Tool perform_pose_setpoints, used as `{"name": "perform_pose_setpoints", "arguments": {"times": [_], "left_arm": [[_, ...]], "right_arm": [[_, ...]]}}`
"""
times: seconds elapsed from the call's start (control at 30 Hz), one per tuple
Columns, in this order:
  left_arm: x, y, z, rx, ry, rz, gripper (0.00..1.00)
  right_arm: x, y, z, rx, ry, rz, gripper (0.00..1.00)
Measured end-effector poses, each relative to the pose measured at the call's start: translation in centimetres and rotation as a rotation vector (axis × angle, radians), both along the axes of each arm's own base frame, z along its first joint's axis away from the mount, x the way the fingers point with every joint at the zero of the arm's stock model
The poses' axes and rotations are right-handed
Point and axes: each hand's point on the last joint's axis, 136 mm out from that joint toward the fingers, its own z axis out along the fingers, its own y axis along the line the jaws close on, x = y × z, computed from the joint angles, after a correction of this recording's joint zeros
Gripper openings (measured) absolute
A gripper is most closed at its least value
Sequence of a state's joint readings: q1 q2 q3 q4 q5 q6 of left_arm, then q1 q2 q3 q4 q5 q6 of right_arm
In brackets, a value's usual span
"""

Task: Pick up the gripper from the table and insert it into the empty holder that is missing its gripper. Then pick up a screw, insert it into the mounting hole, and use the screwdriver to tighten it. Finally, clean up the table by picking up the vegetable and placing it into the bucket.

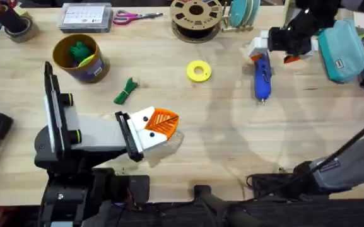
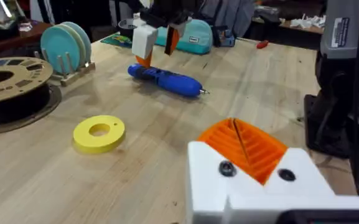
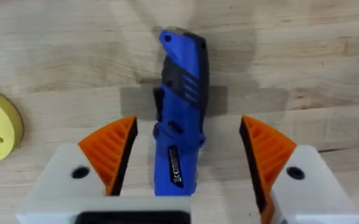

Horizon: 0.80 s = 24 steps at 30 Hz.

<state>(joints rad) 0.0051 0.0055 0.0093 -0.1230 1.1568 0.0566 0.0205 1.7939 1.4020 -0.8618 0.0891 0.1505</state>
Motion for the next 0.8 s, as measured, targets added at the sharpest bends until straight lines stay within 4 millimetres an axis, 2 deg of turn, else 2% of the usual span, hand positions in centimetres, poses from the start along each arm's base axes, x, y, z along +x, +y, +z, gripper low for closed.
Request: {"name": "perform_pose_setpoints", "arguments": {"times": [0.23,0.5,0.8], "left_arm": [[0.0,0.0,0.0,0.000,0.000,0.000,0.004],[0.0,0.0,0.0,0.000,0.000,0.000,0.004],[0.0,0.0,0.0,0.000,0.000,0.000,0.004]], "right_arm": [[0.8,0.2,-0.6,0.003,-0.030,-0.002,0.996],[0.7,0.4,-3.6,0.005,0.040,-0.019,0.996],[1.3,0.4,-5.3,0.005,0.053,-0.022,0.996]]}}
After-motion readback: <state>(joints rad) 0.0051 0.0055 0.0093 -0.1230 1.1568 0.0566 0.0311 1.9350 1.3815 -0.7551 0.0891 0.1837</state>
